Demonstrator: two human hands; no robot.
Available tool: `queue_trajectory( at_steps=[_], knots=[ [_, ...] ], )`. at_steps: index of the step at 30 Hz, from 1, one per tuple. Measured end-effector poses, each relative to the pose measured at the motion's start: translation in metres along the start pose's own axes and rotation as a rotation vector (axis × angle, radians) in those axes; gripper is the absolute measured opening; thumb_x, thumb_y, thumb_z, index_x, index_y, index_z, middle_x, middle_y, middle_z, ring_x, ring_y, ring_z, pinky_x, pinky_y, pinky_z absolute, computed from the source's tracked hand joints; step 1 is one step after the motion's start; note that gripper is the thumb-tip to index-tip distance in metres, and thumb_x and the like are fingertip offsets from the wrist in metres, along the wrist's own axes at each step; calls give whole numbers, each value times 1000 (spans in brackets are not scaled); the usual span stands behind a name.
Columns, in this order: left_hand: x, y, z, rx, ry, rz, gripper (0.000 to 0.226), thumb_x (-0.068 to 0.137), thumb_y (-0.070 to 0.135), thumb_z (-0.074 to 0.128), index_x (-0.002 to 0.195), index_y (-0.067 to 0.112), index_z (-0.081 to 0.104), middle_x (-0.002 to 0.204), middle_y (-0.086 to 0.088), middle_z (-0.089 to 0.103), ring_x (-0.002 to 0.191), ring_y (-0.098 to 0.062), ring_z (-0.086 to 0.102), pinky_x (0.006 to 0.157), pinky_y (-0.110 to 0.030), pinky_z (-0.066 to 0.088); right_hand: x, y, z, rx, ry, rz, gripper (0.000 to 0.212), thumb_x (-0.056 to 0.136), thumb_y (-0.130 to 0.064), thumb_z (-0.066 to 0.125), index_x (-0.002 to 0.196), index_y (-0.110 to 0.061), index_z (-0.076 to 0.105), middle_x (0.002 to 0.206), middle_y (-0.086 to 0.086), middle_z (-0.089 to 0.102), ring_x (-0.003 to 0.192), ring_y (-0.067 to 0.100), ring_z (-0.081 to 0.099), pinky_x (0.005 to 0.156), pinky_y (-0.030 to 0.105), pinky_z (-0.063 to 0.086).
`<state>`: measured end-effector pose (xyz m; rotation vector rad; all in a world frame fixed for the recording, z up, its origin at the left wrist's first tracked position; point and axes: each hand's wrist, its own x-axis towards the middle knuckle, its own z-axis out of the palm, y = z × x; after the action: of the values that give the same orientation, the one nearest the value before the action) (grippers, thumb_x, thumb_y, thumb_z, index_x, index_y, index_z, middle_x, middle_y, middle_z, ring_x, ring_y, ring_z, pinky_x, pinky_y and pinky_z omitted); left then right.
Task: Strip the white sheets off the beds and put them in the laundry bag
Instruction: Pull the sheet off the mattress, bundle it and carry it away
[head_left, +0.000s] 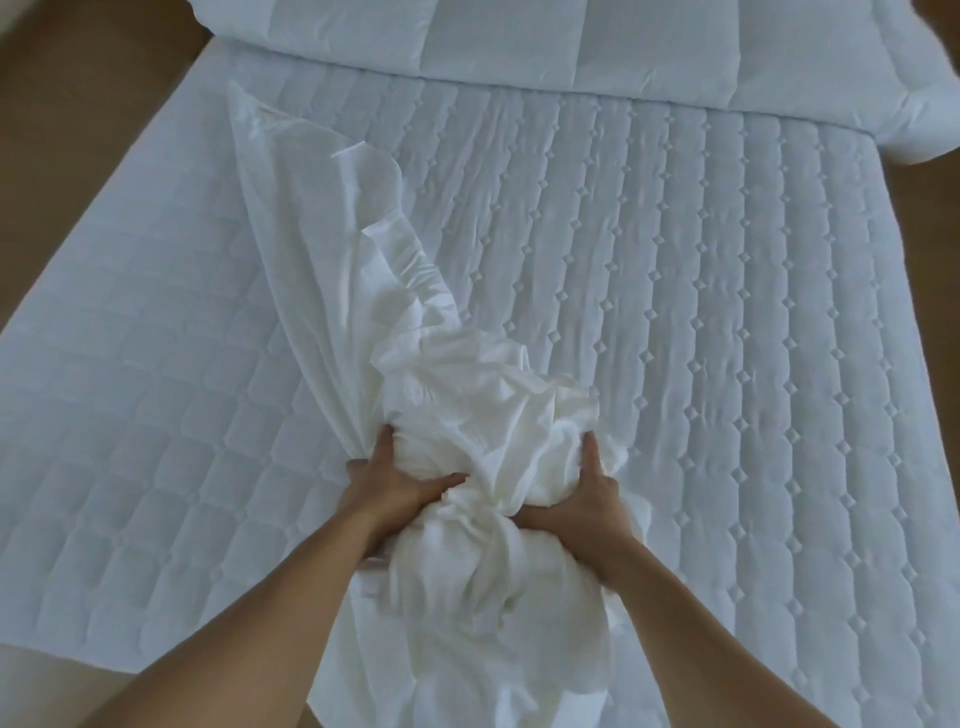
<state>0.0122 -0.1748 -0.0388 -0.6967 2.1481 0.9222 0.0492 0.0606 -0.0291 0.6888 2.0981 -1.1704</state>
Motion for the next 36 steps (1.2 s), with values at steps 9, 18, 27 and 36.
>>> queue_trajectory(
  at_steps=[9,18,27,36],
  knots=[
    [-30,127,-64,-147,208,568,110,52,65,83,146,41,31,137,8,54,123,-19,55,104,-44,46,-15,-111,-61,220,118,-484,120,33,-65,91,139,-58,35,132,-27,54,118,-4,53,98,28,44],
    [-22,70,-25,126,222,311,89,63,75,51,135,24,45,137,-4,44,113,-35,58,91,-43,48,15,-68,-20,-155,136,-354,128,37,-80,78,149,-48,24,137,-9,54,129,21,51,104,41,44],
    [-35,78,-20,-232,630,354,89,83,70,11,151,18,33,163,-12,16,151,-27,6,117,-55,14,22,-47,-10,-153,75,-254,124,38,-77,79,145,-54,22,128,-15,51,130,21,44,101,49,46],
    [-15,86,-3,750,190,475,76,80,80,3,151,53,11,165,13,-9,147,-37,-23,112,-70,9,6,-52,-17,-478,152,-262,140,40,-97,57,153,-42,-5,163,-5,-3,152,23,-10,121,54,5]
  ],
)
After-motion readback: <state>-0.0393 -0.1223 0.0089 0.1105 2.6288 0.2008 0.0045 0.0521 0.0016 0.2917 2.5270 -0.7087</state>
